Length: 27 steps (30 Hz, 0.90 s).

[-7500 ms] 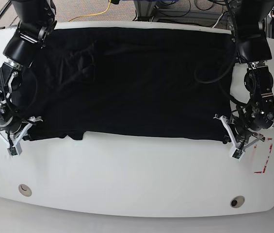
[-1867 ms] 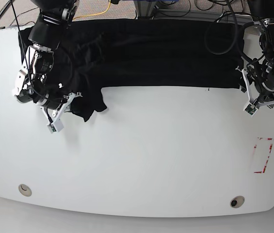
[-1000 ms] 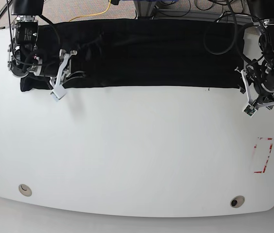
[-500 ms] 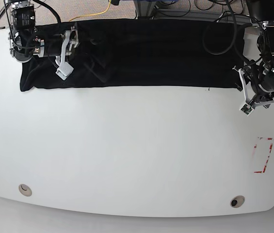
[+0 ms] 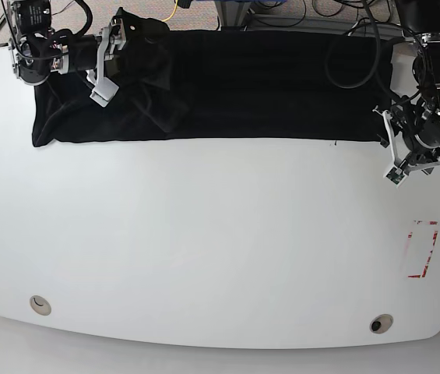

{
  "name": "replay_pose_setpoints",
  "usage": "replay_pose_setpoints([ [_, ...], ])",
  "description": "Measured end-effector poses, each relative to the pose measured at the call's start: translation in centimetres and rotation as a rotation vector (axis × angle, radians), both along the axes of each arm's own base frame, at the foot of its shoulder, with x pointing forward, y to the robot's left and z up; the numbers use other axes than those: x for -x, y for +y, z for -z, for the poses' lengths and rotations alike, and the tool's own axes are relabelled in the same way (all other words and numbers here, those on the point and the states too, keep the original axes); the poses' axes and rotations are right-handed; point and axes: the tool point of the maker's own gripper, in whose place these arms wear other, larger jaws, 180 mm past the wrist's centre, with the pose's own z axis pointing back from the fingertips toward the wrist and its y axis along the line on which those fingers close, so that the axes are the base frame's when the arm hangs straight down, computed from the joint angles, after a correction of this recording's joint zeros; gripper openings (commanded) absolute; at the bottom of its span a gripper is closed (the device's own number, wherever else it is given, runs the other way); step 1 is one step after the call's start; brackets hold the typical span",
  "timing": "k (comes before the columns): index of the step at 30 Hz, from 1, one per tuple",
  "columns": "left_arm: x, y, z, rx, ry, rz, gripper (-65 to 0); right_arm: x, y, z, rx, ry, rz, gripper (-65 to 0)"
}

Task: Layout the t-shirt on the table in an organized manner, then fold the t-shirt properly
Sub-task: 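Grasp the folded shirt's edge with both grippers and pull it outward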

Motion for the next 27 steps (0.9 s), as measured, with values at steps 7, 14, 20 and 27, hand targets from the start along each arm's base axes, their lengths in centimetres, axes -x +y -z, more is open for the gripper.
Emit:
replay_pose_setpoints([
  [7,0.1,-3.0,-0.4,0.003,-0.015,0.085,-33.2,-1.4,0.4,-0.6,-0.023,-0.041,0.023,-8.2],
  [14,2.8,-3.9,1.5,0.011,0.064,0.091,-33.2,-2.0,1.3,-0.5,-0.067,-0.038,0.058,-37.6],
  [20,3.7,-4.9,2.2,0.049,0.072,0.087,-33.2,-2.4,0.1,1.1,-0.053,0.012,0.1,-59.9],
  [27,5.2,-5.4,3.3,0.056,0.119,0.085,-33.2,-3.7,-1.3,2.2,-0.036,0.032,0.163,-65.0],
])
